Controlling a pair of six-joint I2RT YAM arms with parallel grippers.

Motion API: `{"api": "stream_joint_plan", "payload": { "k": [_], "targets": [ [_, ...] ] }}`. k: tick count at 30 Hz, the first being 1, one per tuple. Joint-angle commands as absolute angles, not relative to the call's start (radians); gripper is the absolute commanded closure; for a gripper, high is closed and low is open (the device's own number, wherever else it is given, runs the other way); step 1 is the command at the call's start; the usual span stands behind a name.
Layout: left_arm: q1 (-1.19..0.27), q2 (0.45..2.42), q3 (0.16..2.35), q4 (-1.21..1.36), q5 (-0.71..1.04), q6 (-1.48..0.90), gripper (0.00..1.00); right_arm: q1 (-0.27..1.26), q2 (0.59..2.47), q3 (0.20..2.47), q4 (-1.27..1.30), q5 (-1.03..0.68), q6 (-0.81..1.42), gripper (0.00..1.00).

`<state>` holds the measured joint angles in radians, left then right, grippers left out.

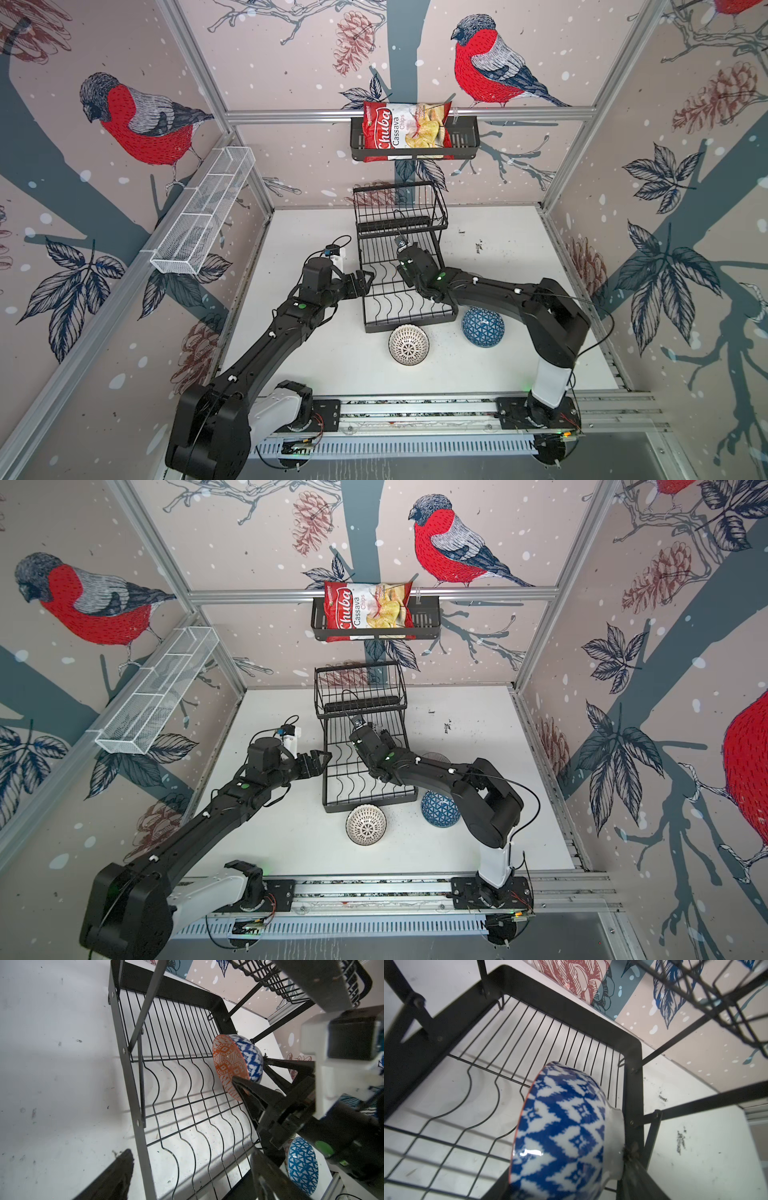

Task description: Load the bowls into the dish rack

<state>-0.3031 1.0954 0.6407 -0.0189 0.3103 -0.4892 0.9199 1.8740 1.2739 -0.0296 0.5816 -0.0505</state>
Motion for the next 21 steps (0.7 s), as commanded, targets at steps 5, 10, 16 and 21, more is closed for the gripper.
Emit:
{"api": "stream_joint_plan", "payload": {
  "k": [5,10,16,21],
  "targets": [
    [-0.301,1.091,0.630,0.001,0.298,-0.470,0.13,0.934,1.968,1.333,0.096,0.765,-0.206,0.51],
    [-0.300,1.094,0.627,0.002,0.300,-0.469,0.13,0.933,2.022,1.350,0.151,0.821,-0.294,0.50],
    [-0.300,1.095,0.623,0.006,0.302,-0.471,0.13,0.928,2.084,1.347,0.282,0.886,-0.440,0.49],
    [-0.298,1.095,0.616,0.013,0.305,-0.490,0.13,0.899,2.143,1.377,0.351,0.891,-0.527,0.49]
  ]
}}
